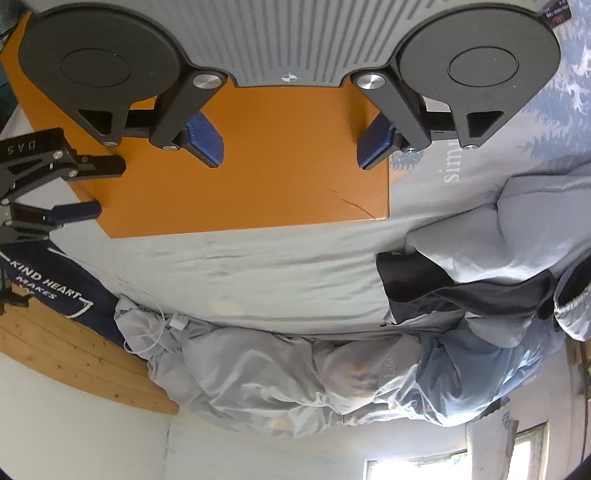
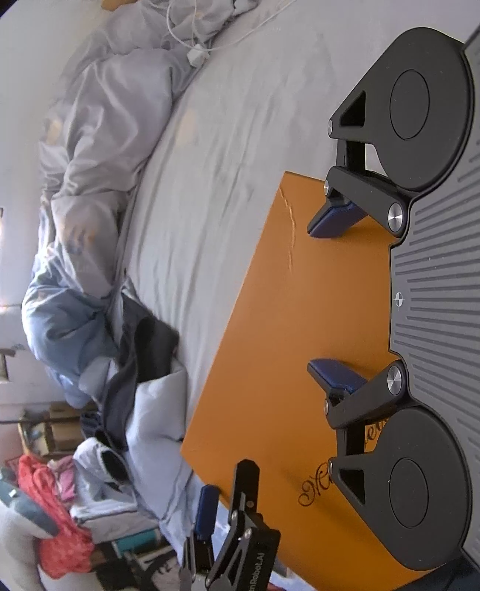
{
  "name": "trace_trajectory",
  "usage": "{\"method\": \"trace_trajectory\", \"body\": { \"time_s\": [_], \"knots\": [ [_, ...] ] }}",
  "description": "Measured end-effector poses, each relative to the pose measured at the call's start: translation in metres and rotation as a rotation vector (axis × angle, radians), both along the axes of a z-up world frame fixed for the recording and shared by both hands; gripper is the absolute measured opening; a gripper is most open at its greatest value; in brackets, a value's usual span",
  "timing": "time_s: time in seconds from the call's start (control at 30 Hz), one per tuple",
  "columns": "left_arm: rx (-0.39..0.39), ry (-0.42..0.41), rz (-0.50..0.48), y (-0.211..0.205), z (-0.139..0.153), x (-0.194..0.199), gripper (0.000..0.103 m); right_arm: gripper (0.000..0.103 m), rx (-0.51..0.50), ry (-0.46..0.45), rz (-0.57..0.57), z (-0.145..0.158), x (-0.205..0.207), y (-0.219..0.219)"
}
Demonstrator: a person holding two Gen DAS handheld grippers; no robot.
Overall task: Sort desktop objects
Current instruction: 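Open both tools and release the orange box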
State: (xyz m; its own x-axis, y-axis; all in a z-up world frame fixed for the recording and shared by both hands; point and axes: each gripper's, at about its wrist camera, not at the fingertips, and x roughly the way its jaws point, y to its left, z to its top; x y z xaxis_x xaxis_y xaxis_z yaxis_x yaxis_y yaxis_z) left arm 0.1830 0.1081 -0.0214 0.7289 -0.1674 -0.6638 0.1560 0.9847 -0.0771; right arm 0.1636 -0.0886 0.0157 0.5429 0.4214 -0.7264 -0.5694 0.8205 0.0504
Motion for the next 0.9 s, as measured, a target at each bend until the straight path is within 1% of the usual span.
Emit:
{"method": "trace_trajectory", "body": {
  "time_s": [0.07,0.33,0.47,0.6,0.63,0.7,0.73,0.77,0.83,0.9],
  "knots": [
    [0.012,-0.002,-0.003,-0.001,-0.002,0.000,0.084,0.076,-0.003,0.002,0.008,-0.001,0.002,0.001],
    [0.106,-0.031,-0.016,-0.014,-0.008,-0.006,0.083,0.076,-0.006,-0.001,0.029,-0.002,0.002,-0.001],
    [0.120,-0.028,-0.013,-0.016,-0.006,-0.005,0.083,0.076,-0.016,-0.009,0.029,-0.002,0.001,0.000],
    [0.140,-0.035,-0.008,-0.019,-0.005,-0.007,0.083,0.077,-0.033,0.003,0.022,0.000,0.002,0.003],
    [0.142,-0.036,-0.001,-0.021,-0.005,-0.007,0.083,0.078,-0.037,0.010,0.019,0.001,0.003,0.004],
    [0.141,-0.037,0.014,-0.021,-0.005,-0.008,0.083,0.094,-0.045,0.036,0.011,0.000,0.004,0.005],
    [0.142,-0.041,0.021,-0.022,-0.005,-0.009,0.084,0.103,-0.049,0.049,0.011,-0.003,0.005,0.006],
    [0.144,-0.049,0.025,-0.023,-0.006,-0.011,0.086,0.103,-0.051,0.049,0.013,-0.005,0.004,0.007],
    [0.147,-0.052,0.025,-0.025,-0.007,-0.014,0.095,0.103,-0.054,0.053,0.002,-0.004,0.004,0.007],
    [0.145,-0.033,0.029,-0.025,-0.006,-0.016,0.097,0.103,-0.074,0.055,-0.021,0.000,0.001,0.008]
  ]
}}
